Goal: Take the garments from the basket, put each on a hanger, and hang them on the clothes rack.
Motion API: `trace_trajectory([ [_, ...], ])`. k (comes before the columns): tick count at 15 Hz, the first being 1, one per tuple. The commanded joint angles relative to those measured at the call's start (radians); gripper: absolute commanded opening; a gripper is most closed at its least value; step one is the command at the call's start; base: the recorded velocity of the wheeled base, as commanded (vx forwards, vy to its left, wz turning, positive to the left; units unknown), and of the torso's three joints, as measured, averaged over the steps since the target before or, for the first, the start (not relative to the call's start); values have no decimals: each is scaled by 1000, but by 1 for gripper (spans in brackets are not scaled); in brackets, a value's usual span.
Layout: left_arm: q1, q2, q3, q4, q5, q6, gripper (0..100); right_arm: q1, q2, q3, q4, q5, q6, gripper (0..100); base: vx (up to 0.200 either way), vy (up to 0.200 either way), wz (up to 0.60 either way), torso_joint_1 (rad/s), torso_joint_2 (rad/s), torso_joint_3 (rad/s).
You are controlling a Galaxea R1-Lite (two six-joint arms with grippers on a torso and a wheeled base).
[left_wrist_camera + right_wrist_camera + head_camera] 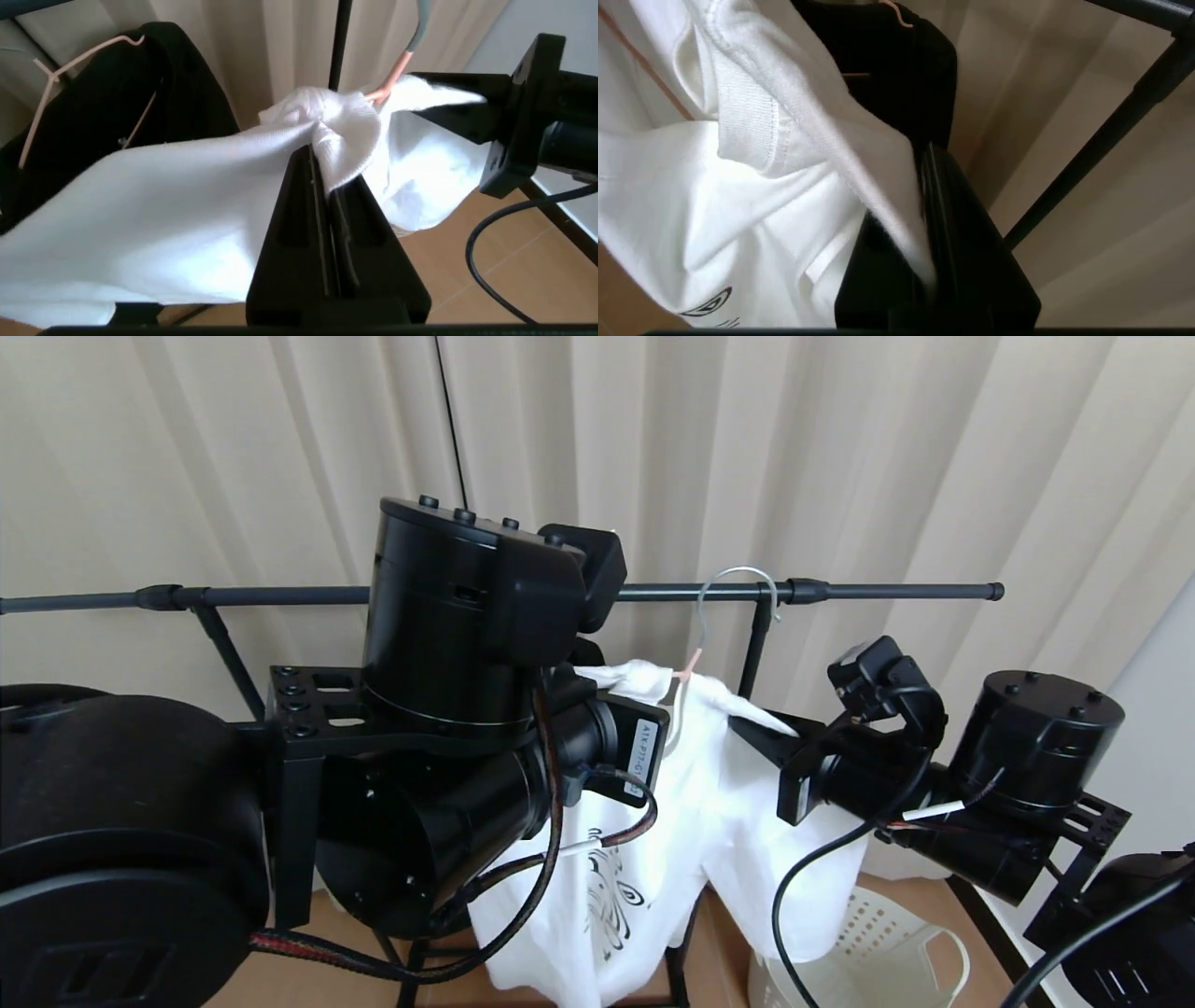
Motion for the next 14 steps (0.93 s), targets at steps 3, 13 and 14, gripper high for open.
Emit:
trace_trajectory([
  [3,0,10,-2,1,3,-1,100,-8,-26,1,2,6,1,0,0,0,0,0,0,0],
  [13,-28,-108,65,1,1,7,100,-102,-15,-13,2,21,-5,0,0,0,0,0,0,0],
  [14,-12,-138,88,1,0,7,100,-128,-18,-13,2,50,-7,0,0,0,0,0,0,0],
])
